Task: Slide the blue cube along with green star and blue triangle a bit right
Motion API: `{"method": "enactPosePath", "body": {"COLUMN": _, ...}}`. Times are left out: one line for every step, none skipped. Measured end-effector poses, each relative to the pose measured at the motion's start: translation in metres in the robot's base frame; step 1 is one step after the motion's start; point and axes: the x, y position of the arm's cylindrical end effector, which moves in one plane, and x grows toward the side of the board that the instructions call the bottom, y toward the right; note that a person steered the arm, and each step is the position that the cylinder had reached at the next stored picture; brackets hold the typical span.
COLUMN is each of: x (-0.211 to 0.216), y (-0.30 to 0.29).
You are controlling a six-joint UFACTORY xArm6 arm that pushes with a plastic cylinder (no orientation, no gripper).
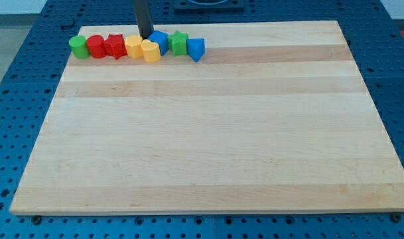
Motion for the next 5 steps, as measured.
{"method": "enactPosePath", "body": {"x": 0.004, "y": 0.008}}
{"method": "enactPosePath", "body": {"x": 0.005, "y": 0.019}}
{"method": "enactPosePath", "body": {"x": 0.006, "y": 0.026}}
{"method": "enactPosePath", "body": {"x": 0.008, "y": 0.026}}
{"method": "enactPosePath", "body": {"x": 0.012, "y": 0.026}}
